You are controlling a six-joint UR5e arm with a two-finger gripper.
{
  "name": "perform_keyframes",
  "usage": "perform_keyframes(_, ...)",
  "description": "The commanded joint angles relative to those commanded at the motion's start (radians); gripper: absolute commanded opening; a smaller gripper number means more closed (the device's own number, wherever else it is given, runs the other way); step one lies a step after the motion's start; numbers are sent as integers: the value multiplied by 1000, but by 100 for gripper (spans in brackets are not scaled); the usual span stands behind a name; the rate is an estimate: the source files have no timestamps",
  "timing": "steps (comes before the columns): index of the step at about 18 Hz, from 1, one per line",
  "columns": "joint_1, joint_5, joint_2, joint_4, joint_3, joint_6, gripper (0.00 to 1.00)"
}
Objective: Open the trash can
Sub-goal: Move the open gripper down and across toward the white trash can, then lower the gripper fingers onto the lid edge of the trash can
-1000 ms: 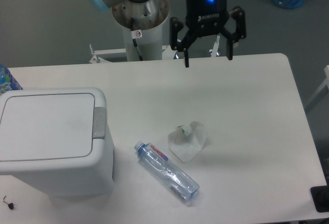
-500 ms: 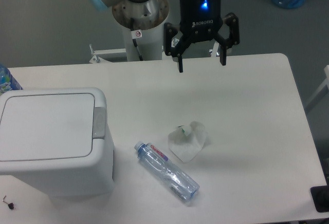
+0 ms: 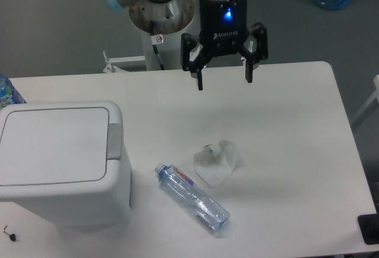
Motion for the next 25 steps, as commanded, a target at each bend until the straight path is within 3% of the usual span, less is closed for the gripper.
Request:
perform_keyframes(4, -20, -2, -23, 9, 2, -64, 100)
perform_keyframes(8, -52, -15, -55, 116, -9, -170, 100)
perform_keyframes(10, -60, -21, -64, 143, -6, -198, 100)
perform_keyframes(25, -161, -49, -78, 151, -46, -259, 100)
